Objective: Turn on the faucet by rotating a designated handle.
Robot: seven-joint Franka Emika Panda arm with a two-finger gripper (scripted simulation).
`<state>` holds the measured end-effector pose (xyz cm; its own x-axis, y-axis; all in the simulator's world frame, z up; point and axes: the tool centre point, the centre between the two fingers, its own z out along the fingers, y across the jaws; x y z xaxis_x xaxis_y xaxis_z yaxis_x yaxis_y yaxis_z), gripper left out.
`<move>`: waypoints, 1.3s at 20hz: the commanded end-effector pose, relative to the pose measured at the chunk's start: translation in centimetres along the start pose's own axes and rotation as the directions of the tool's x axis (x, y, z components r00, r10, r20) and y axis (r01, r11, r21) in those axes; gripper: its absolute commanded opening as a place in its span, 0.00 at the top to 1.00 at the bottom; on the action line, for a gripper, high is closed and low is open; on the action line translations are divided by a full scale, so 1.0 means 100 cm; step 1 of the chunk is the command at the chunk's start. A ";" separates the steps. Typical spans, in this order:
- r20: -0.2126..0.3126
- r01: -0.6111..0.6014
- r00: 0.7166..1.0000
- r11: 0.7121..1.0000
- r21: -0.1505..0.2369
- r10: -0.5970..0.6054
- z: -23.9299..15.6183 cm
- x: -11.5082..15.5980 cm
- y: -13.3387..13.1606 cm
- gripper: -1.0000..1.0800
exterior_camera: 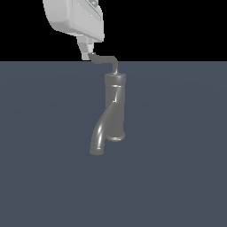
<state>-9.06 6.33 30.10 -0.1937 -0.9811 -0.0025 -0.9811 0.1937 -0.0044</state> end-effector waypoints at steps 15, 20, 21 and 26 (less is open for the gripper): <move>-0.002 -0.005 1.000 1.000 -0.003 0.005 0.000 0.069 0.011 1.00; -0.003 0.029 1.000 1.000 -0.002 -0.029 0.000 0.064 0.014 1.00; -0.003 0.027 1.000 1.000 -0.002 -0.027 0.000 0.068 0.011 1.00; -0.003 0.017 1.000 1.000 -0.003 -0.017 0.000 0.091 -0.004 1.00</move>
<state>-10.86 -0.71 30.11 -0.1495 -0.9888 0.0015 -0.9888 0.1495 0.0020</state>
